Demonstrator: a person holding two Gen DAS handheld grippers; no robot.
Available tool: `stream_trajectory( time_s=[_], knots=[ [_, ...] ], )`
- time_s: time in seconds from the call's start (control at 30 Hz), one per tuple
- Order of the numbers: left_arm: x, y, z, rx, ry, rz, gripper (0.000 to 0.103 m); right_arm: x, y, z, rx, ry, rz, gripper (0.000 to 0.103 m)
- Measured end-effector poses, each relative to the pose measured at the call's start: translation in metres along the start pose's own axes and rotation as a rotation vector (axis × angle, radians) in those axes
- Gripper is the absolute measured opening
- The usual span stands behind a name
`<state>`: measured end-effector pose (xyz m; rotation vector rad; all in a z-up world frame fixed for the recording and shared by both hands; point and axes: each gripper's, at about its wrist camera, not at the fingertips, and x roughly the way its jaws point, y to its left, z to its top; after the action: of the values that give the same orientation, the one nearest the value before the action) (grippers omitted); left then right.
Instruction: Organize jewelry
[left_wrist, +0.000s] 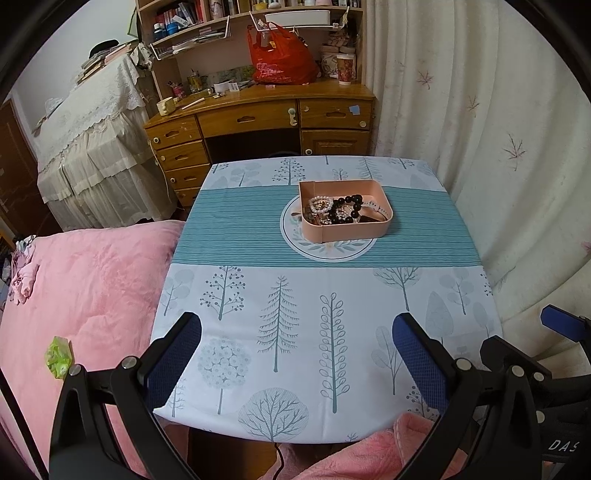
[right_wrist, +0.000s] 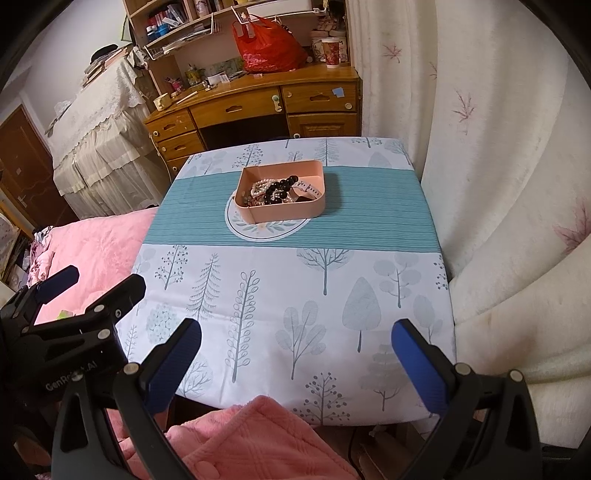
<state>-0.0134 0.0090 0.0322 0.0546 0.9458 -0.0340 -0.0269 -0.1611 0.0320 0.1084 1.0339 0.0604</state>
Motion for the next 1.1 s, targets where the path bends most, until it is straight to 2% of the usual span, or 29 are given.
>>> stream_trajectory(
  time_s=[0.37, 0.83, 1.1],
  knots=[
    [0.002, -0.008, 0.007, -0.005, 0.000, 0.004, 0.102, 0.001, -0.005, 0.007, -0.008, 0.005, 0.006, 0.103],
    [0.013, -0.048, 0.023, 0.001, -0.013, -0.010, 0.102, 0.003, -0.045, 0.021, -0.004, 0.006, -0.015, 0.103],
    [0.018, -0.058, 0.030, 0.014, -0.013, -0.011, 0.102, 0.008, -0.059, 0.026, 0.009, 0.018, -0.017, 0.103]
  ],
)
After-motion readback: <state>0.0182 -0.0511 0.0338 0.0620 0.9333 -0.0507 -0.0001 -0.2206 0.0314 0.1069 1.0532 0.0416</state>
